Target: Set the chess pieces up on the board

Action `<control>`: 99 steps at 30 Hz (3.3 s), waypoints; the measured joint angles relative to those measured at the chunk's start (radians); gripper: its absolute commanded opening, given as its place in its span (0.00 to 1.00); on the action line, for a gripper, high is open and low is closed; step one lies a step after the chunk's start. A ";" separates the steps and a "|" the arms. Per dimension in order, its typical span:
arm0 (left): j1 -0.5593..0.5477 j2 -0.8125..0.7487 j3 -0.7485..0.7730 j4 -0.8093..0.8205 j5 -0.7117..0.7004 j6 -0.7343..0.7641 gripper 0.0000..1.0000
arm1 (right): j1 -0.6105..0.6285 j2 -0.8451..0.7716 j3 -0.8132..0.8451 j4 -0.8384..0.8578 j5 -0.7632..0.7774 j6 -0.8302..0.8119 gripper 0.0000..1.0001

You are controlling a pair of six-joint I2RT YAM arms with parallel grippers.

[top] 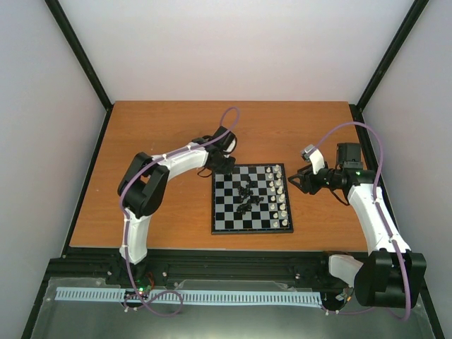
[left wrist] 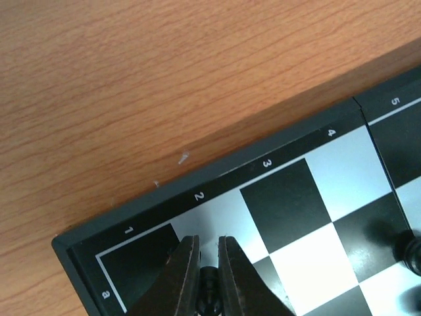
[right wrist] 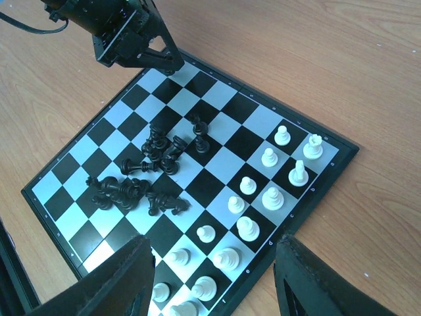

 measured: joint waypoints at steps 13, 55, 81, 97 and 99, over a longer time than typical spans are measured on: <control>0.002 0.048 0.031 0.045 0.005 0.000 0.12 | 0.003 0.000 0.000 0.000 0.014 0.000 0.50; -0.128 -0.077 0.055 0.023 0.013 0.046 0.38 | 0.003 0.000 0.000 -0.002 0.013 -0.009 0.50; -0.164 0.085 0.145 -0.033 0.069 0.067 0.26 | 0.003 0.000 0.000 -0.007 0.013 -0.015 0.50; -0.164 0.110 0.196 -0.068 0.030 0.069 0.27 | 0.003 0.003 0.000 -0.016 0.013 -0.019 0.50; -0.164 0.119 0.201 -0.072 0.026 0.069 0.27 | 0.003 0.004 0.000 -0.016 0.013 -0.019 0.50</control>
